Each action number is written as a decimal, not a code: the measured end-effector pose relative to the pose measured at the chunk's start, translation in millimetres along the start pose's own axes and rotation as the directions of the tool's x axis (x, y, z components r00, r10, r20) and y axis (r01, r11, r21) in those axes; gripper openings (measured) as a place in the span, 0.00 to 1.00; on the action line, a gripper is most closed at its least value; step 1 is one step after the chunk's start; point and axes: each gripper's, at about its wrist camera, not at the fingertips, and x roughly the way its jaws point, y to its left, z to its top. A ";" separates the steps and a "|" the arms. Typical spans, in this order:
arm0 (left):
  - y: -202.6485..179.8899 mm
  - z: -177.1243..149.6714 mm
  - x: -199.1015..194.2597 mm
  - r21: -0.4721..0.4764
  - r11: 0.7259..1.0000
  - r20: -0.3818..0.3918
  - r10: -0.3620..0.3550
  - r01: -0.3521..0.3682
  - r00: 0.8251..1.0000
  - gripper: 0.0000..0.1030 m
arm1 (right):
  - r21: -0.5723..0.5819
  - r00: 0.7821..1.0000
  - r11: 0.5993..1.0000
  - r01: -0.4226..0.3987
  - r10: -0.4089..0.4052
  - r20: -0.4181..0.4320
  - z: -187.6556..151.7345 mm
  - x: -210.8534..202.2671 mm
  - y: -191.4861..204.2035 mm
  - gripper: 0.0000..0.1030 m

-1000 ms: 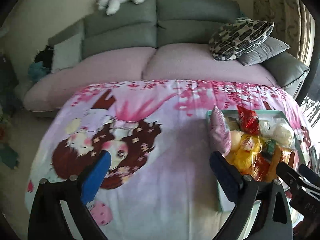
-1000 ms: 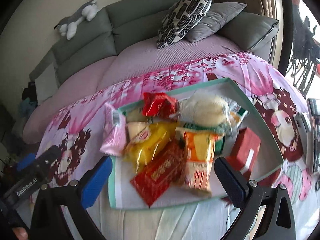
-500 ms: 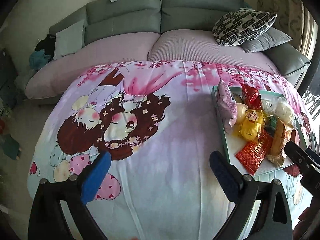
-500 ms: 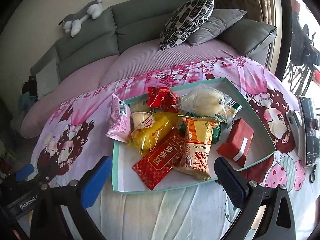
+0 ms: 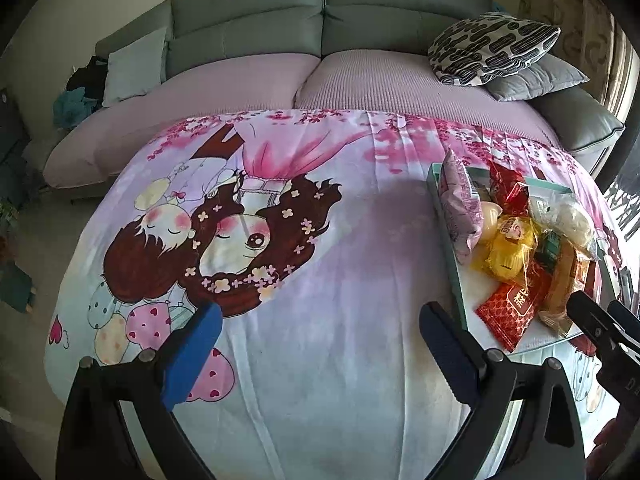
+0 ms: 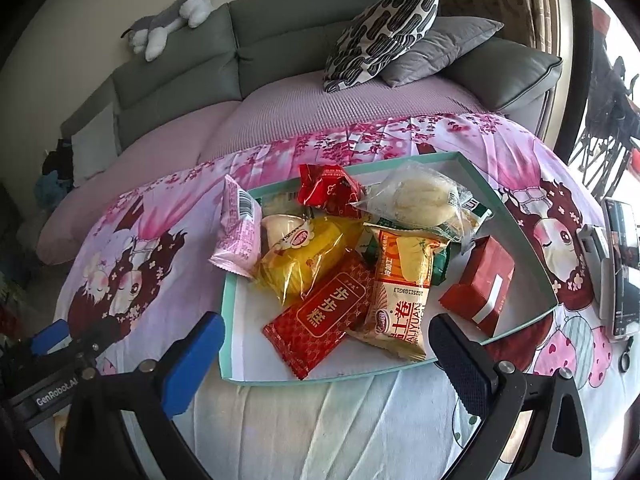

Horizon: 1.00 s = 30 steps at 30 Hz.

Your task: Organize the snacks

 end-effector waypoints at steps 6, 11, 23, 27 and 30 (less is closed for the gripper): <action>-1.5 -1.3 5.8 0.005 1.000 -0.008 0.000 0.000 1.000 0.96 | -0.012 1.000 1.000 0.009 -0.009 -0.004 -1.1 4.2 1.5 1.00; -2.3 -1.9 9.1 0.011 1.000 -0.013 0.010 -0.010 1.000 0.96 | -0.020 1.000 1.000 0.022 -0.023 -0.016 -1.9 9.2 2.0 1.00; 1.0 -3.4 14.5 0.000 1.000 -0.028 0.021 -0.021 0.999 0.96 | -0.023 0.999 1.000 0.016 -0.017 -0.029 -3.4 11.3 4.7 1.00; 1.6 -3.1 14.7 -0.001 1.000 -0.030 0.018 -0.018 0.999 0.96 | -0.024 0.999 1.000 0.011 -0.012 -0.032 -3.6 11.8 6.0 1.00; 2.1 -3.1 14.9 -0.004 1.000 -0.030 0.019 -0.019 0.999 0.96 | -0.021 1.000 1.000 0.013 -0.013 -0.029 -3.4 11.1 5.7 1.00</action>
